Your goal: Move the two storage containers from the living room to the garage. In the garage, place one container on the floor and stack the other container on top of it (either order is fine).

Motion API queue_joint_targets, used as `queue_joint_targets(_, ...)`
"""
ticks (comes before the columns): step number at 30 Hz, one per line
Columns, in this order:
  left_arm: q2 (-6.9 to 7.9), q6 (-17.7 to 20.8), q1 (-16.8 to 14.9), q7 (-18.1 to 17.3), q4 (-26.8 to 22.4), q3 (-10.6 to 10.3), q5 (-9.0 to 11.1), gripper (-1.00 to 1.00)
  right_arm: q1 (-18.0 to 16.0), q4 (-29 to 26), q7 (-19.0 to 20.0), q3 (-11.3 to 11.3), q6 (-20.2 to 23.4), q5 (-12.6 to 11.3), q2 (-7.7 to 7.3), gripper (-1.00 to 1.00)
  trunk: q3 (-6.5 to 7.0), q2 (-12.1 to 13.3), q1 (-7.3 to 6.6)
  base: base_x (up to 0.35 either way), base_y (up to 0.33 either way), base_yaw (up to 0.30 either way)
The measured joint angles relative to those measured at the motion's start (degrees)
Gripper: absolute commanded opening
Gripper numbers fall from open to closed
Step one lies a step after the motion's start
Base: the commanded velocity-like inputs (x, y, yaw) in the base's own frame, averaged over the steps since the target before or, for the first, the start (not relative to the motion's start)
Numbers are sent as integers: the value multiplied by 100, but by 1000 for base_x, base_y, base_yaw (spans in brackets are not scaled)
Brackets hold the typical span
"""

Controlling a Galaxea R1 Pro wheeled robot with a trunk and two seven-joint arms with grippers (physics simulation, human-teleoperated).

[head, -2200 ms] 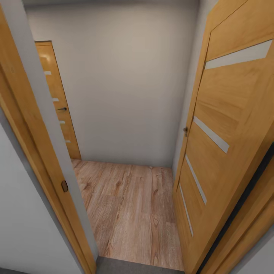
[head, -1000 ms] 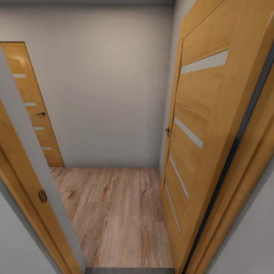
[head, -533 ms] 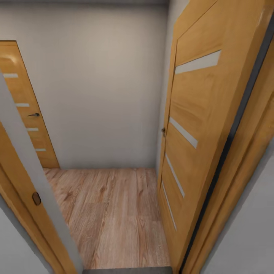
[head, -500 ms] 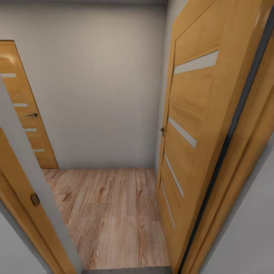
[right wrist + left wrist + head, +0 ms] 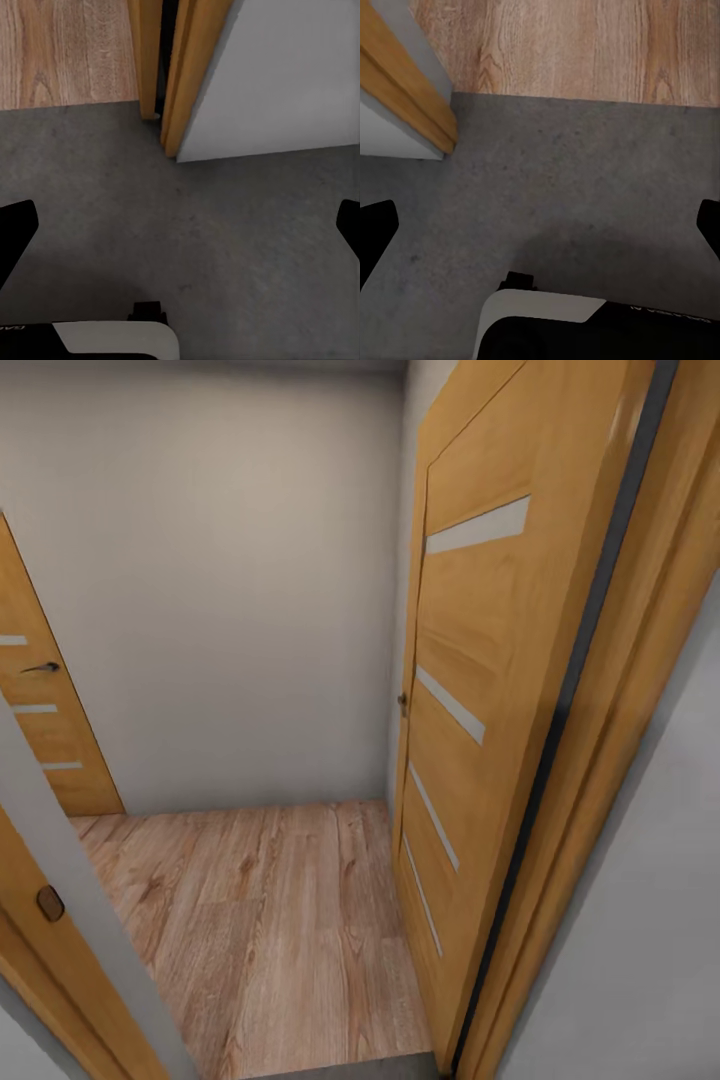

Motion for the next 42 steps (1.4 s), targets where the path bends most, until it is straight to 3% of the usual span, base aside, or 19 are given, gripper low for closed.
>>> queue_joint_targets(42,-8,7,1,0,-1,0,-1,100,0,0,9,5,6,-8,0,100,0,0,0,0,0,13)
